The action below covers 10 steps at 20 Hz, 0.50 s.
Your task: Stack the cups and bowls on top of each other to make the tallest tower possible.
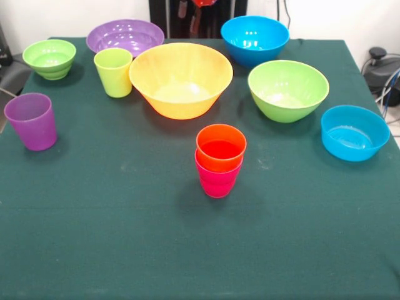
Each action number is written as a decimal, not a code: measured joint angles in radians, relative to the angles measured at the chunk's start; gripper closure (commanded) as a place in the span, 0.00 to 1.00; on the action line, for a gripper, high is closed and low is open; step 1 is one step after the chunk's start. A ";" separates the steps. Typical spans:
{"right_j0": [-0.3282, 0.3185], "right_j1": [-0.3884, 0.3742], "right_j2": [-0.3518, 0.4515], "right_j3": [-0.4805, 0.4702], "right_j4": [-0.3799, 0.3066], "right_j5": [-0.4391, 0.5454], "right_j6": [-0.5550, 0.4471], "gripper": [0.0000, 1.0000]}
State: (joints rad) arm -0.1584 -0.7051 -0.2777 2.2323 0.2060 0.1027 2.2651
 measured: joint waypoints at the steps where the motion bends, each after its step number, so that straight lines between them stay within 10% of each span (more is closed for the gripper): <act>1: 0.000 -0.005 -0.005 -0.006 -0.004 0.010 0.000 0.00; 10: -0.037 -0.030 -0.030 -0.104 -0.083 0.080 0.000 0.00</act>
State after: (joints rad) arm -0.1955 -0.7354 -0.3078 2.1285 0.1231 0.1827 2.2651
